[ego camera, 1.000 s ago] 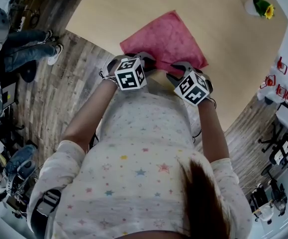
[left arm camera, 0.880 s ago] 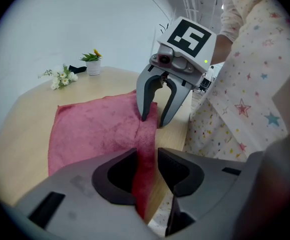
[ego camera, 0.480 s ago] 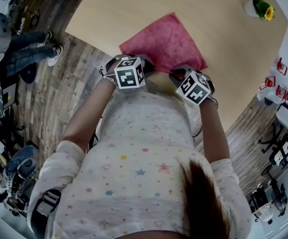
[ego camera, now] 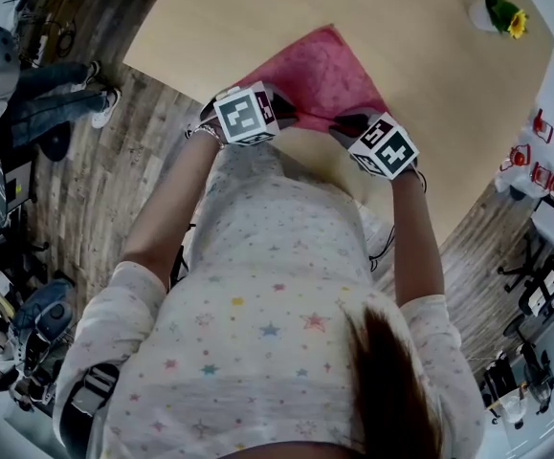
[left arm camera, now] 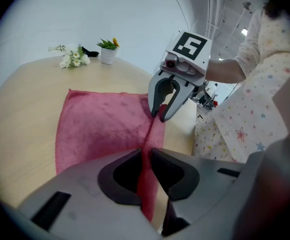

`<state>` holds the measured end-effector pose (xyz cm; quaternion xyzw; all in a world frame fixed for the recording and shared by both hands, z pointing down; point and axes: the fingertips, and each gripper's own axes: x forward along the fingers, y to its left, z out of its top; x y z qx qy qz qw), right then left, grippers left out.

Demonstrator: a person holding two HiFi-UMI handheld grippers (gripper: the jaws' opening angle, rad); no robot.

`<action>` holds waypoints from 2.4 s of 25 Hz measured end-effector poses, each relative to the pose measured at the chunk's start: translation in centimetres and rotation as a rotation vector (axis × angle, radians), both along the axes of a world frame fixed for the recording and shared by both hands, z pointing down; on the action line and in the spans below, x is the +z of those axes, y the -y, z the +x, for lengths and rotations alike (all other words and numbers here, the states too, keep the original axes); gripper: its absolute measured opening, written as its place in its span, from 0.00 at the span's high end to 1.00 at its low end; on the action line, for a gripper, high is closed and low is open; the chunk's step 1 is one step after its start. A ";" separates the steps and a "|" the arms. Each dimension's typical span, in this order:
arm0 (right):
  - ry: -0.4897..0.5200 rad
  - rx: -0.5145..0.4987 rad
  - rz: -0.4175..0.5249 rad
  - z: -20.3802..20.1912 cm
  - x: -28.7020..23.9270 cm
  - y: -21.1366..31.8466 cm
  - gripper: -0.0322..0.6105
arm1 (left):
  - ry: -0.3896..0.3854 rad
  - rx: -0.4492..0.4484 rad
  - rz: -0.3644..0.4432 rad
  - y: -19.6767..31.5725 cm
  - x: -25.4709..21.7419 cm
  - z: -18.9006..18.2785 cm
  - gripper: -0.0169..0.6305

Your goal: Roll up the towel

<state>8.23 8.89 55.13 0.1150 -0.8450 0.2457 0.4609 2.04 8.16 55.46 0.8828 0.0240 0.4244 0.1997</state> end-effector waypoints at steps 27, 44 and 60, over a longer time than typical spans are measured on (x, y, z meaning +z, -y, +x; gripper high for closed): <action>-0.068 0.108 0.099 1.6 0.0 1.6 0.81 | 0.008 0.049 0.279 -1.0 0.8 0.2 0.85; -0.173 -0.125 0.289 0.5 1.0 -0.7 0.82 | -0.004 0.034 0.267 -0.8 0.8 0.5 0.86; -0.012 -0.067 -0.022 -0.3 -0.9 -2.3 0.88 | 0.001 0.057 0.013 -2.2 -1.0 -0.9 0.90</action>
